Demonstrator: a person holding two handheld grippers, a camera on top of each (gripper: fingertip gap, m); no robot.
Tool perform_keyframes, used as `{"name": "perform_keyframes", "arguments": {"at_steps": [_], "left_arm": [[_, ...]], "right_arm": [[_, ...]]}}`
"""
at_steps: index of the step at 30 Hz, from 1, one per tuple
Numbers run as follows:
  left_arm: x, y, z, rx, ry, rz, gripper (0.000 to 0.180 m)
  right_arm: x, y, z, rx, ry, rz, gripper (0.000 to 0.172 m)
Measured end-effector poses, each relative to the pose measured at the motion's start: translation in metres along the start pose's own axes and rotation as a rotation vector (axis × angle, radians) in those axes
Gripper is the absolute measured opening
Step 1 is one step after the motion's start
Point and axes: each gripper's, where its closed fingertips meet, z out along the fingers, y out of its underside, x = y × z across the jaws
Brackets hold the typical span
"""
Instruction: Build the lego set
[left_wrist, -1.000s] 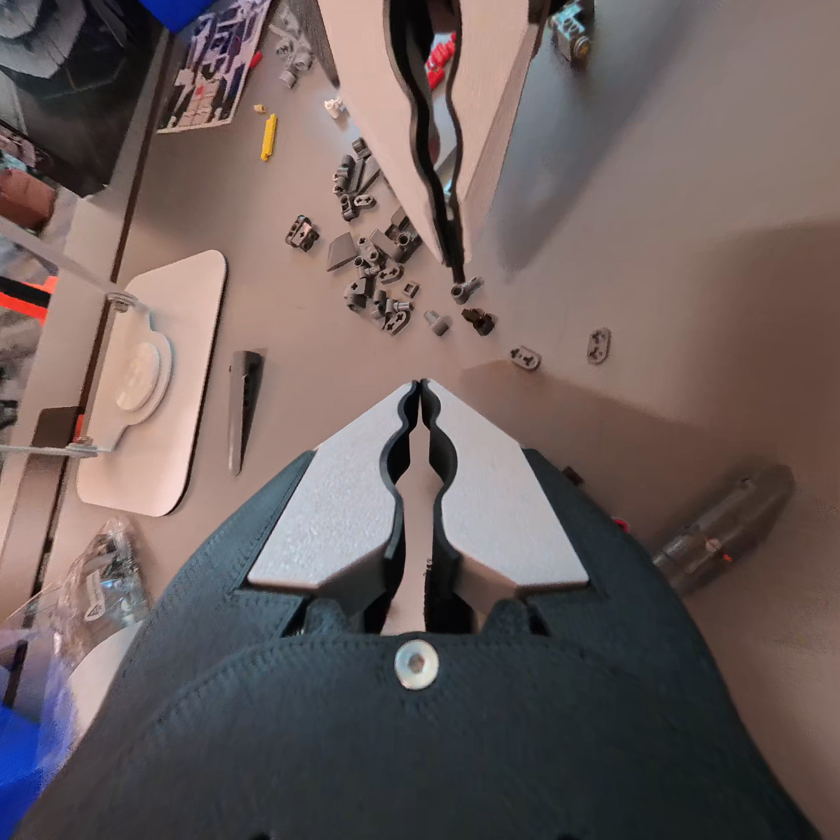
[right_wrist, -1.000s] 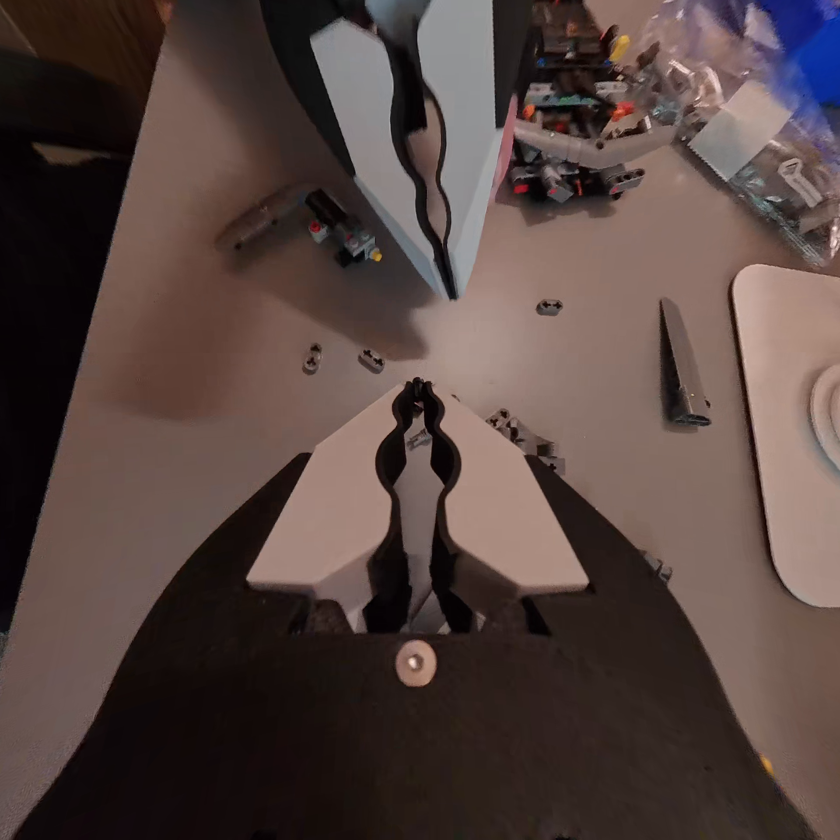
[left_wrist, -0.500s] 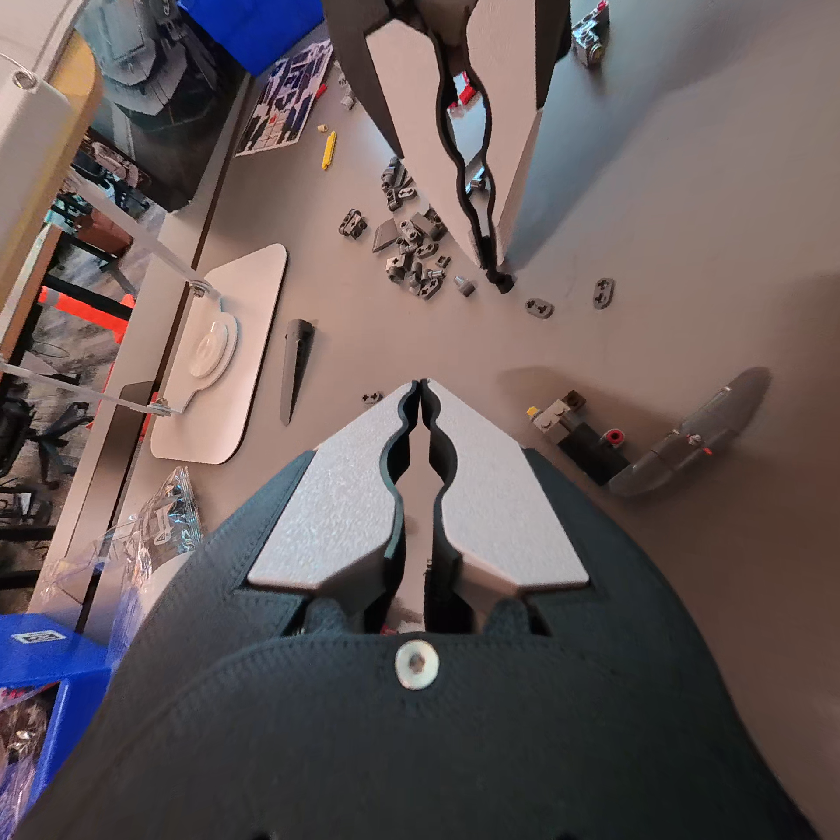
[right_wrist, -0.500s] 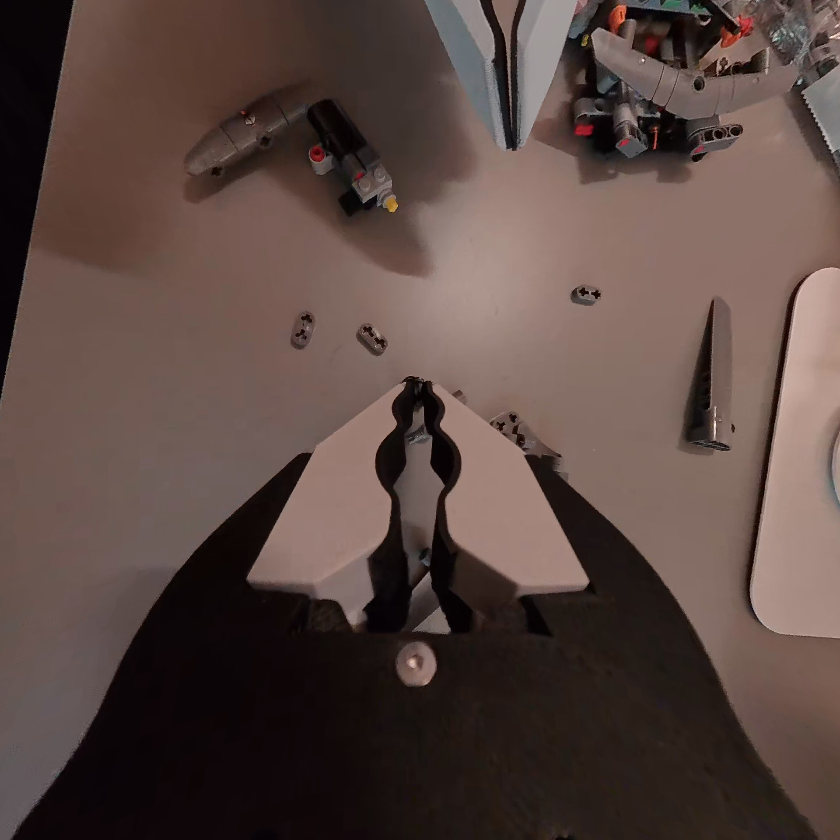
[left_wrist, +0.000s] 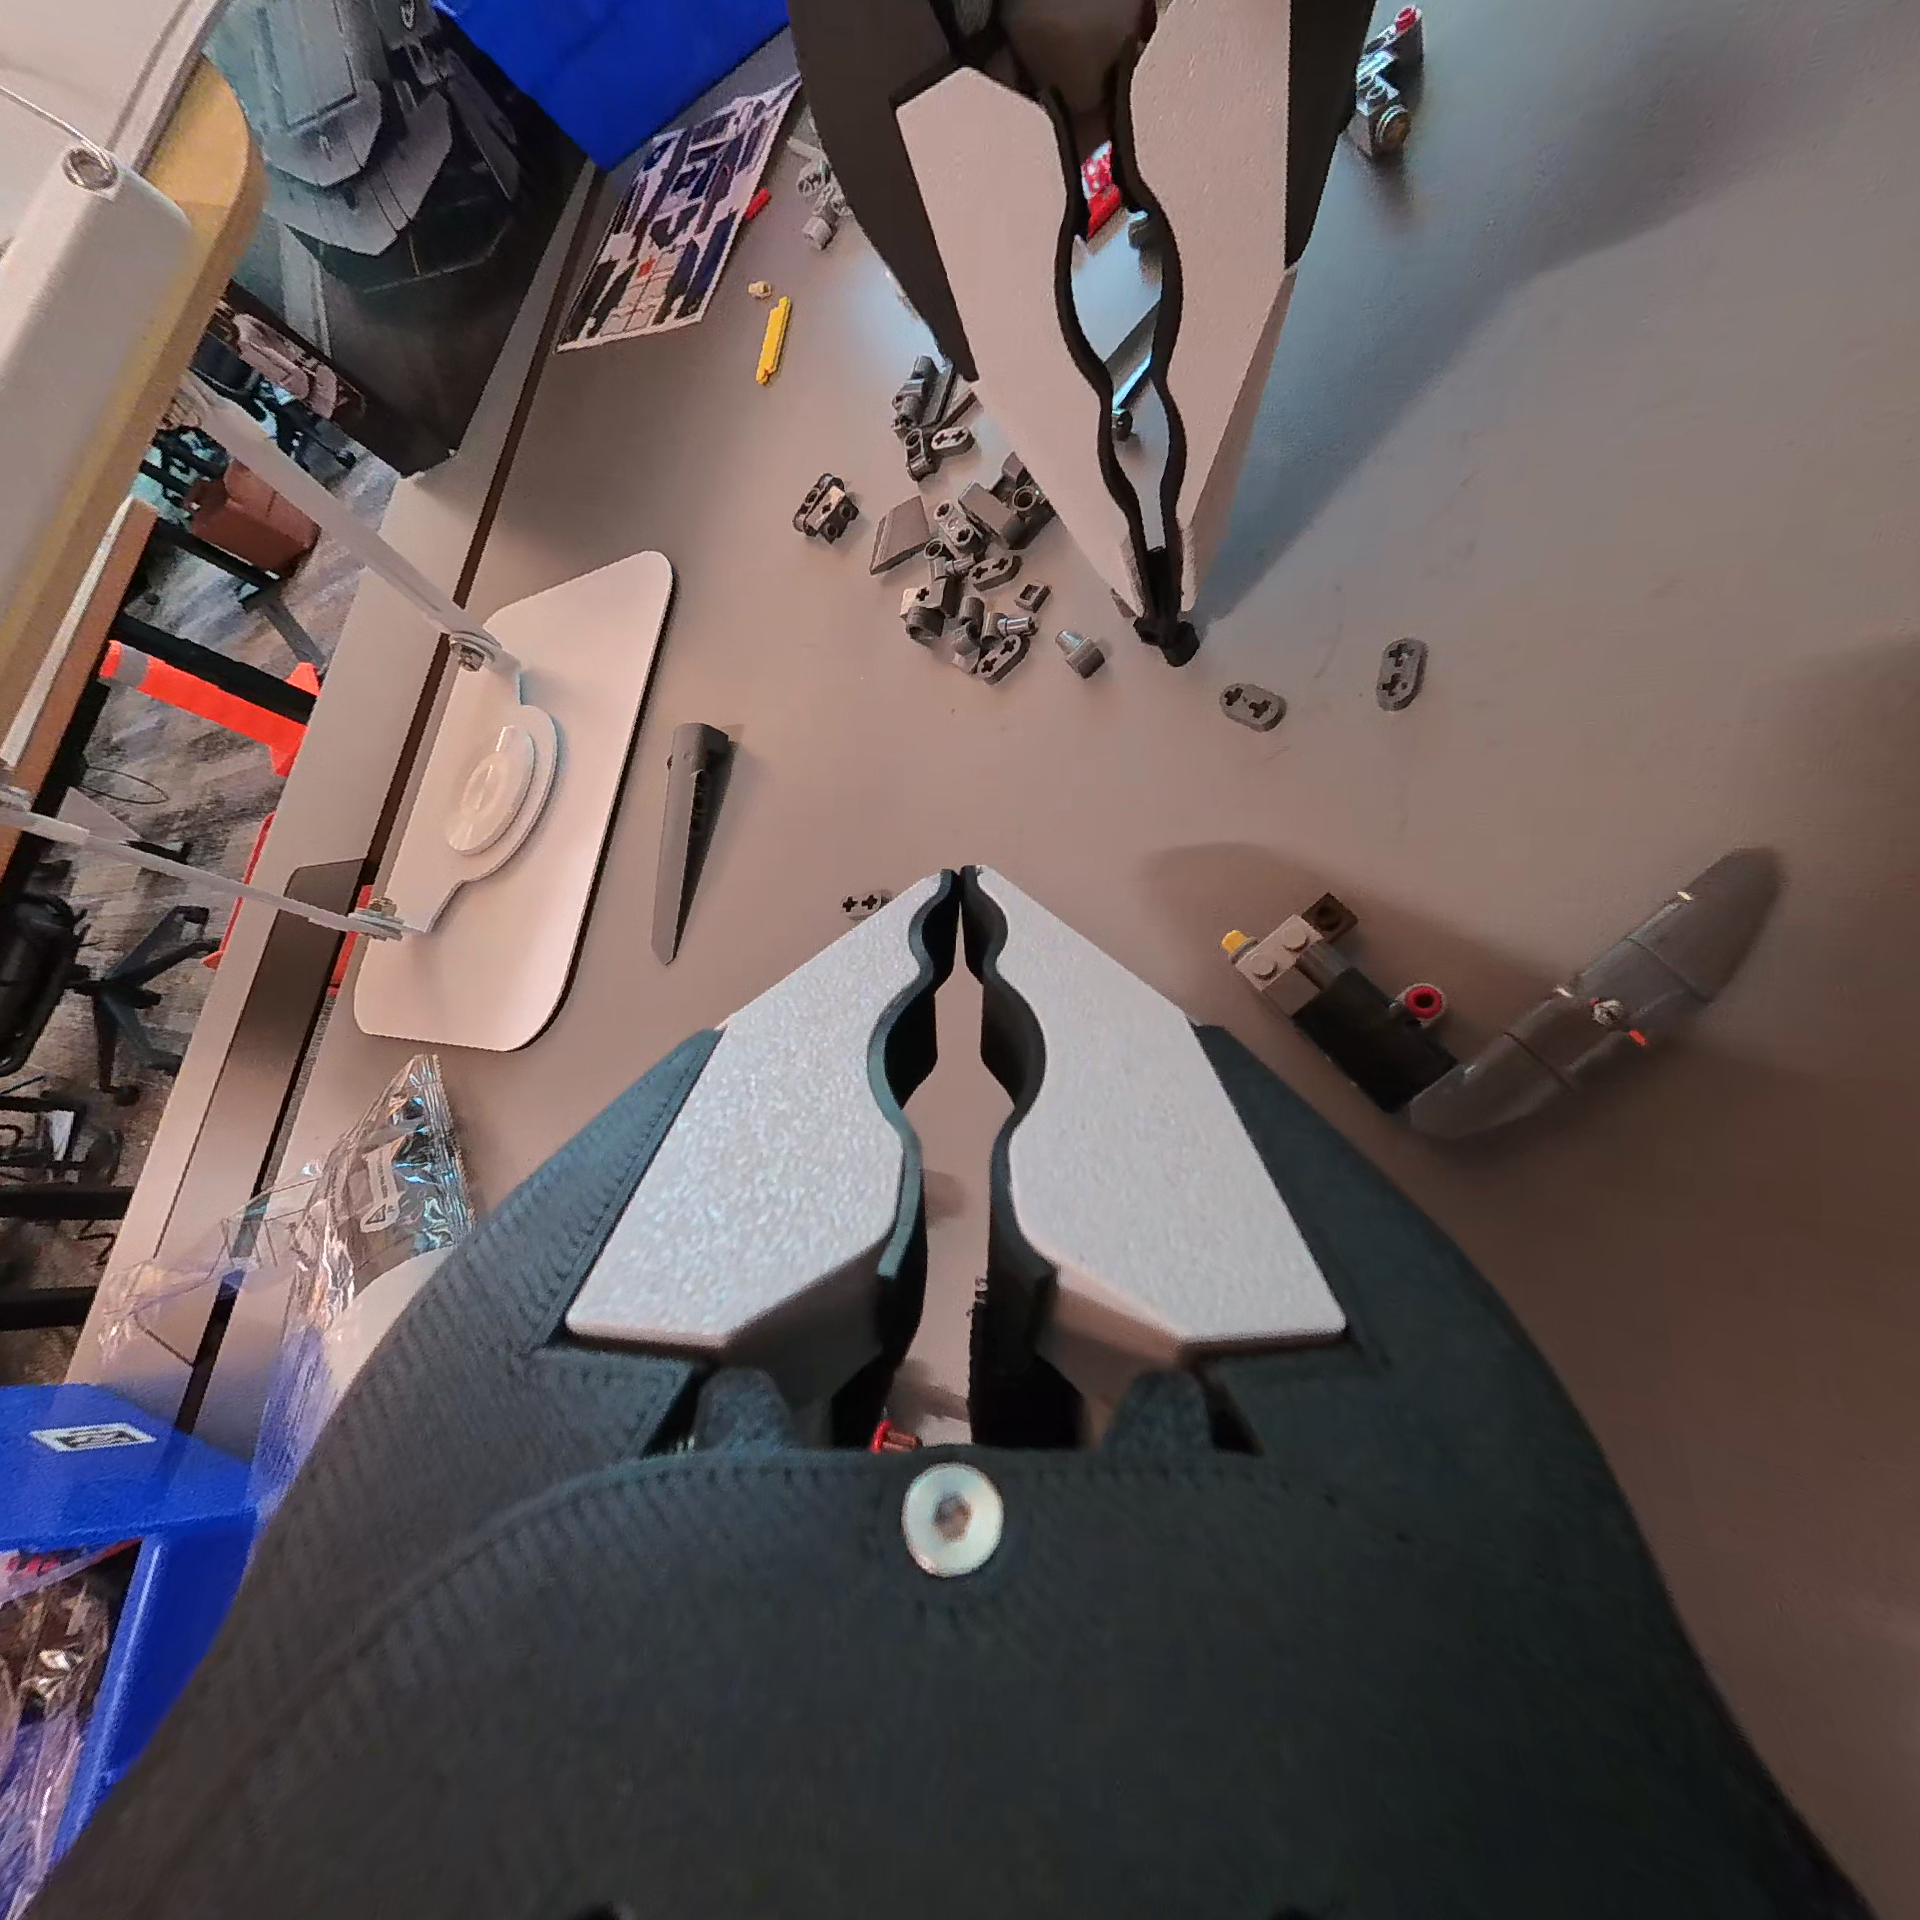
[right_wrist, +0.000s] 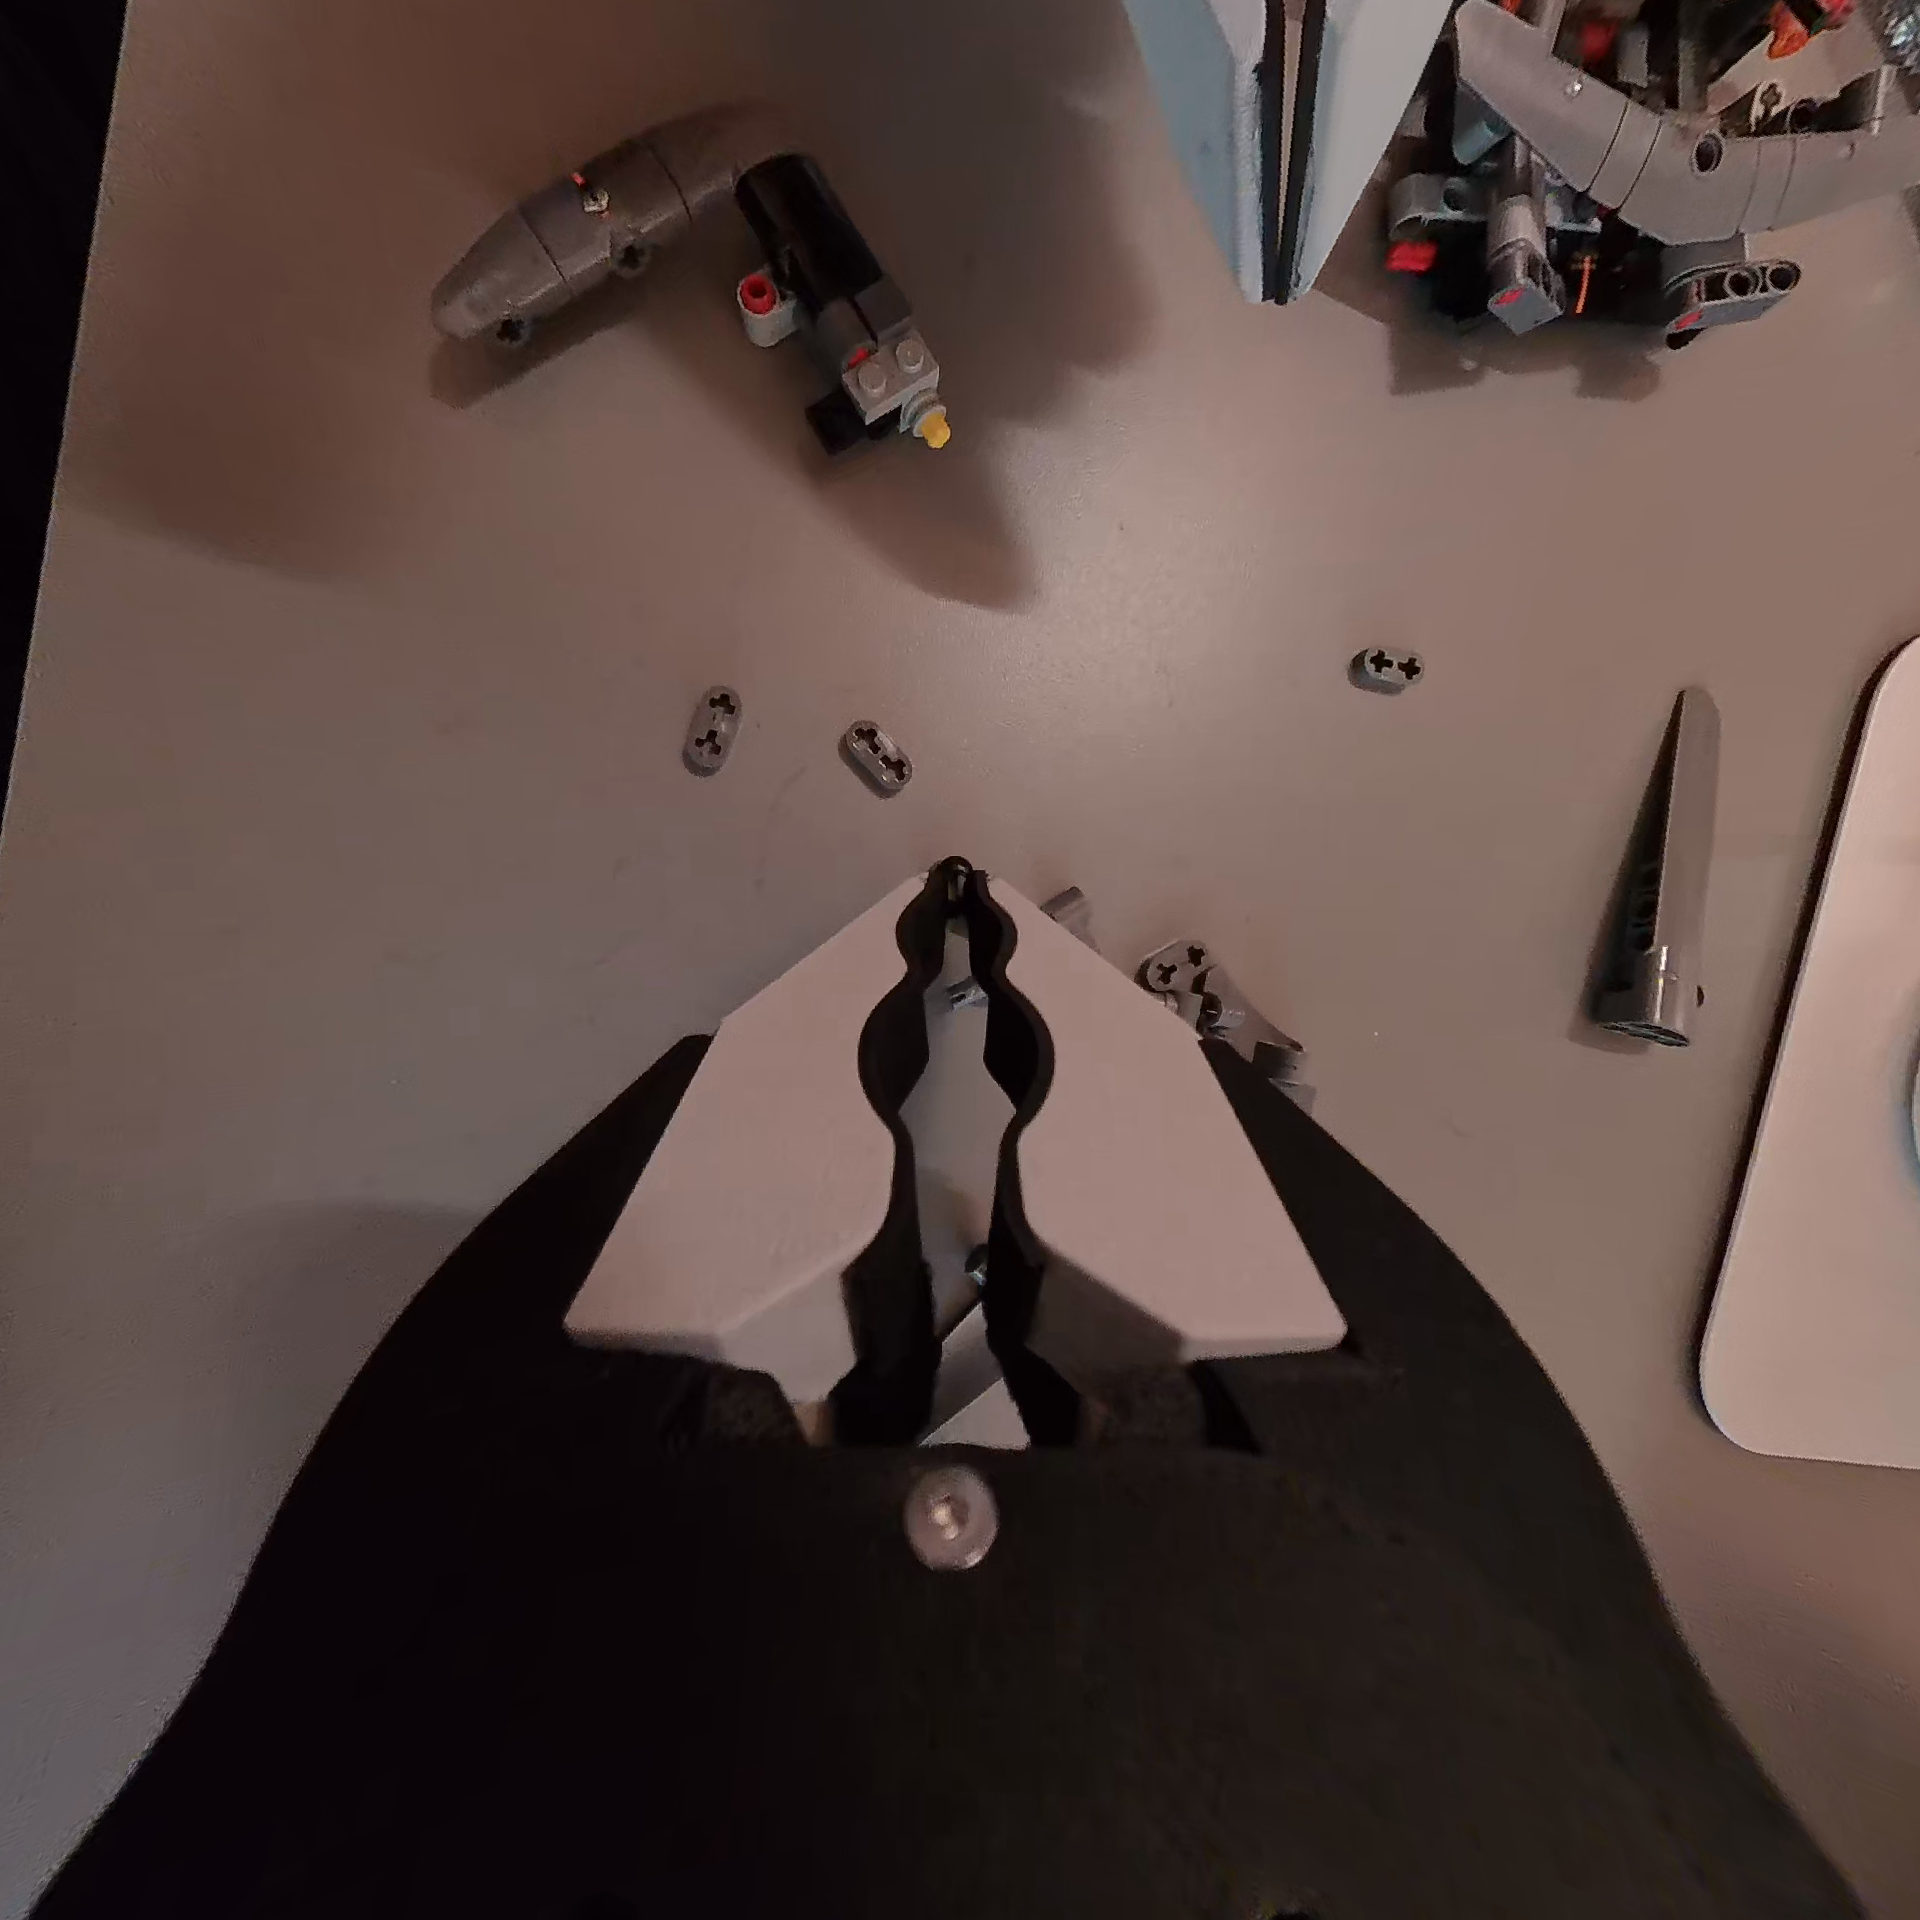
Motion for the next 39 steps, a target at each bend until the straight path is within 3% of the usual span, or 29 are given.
{"name": "perform_keyframes", "arguments": {"at_steps": [21,39], "left_arm": [[0.0004,0.0046,0.0008,-0.013,0.016,-0.004,0.000],[-0.0033,0.0075,0.0014,-0.018,0.012,-0.020,0.000]], "right_arm": [[-0.0040,0.0004,0.0003,-0.228,-0.193,-0.159,0.000],[-0.0048,0.0014,0.0002,-0.261,-0.232,-0.230,0.000]]}}
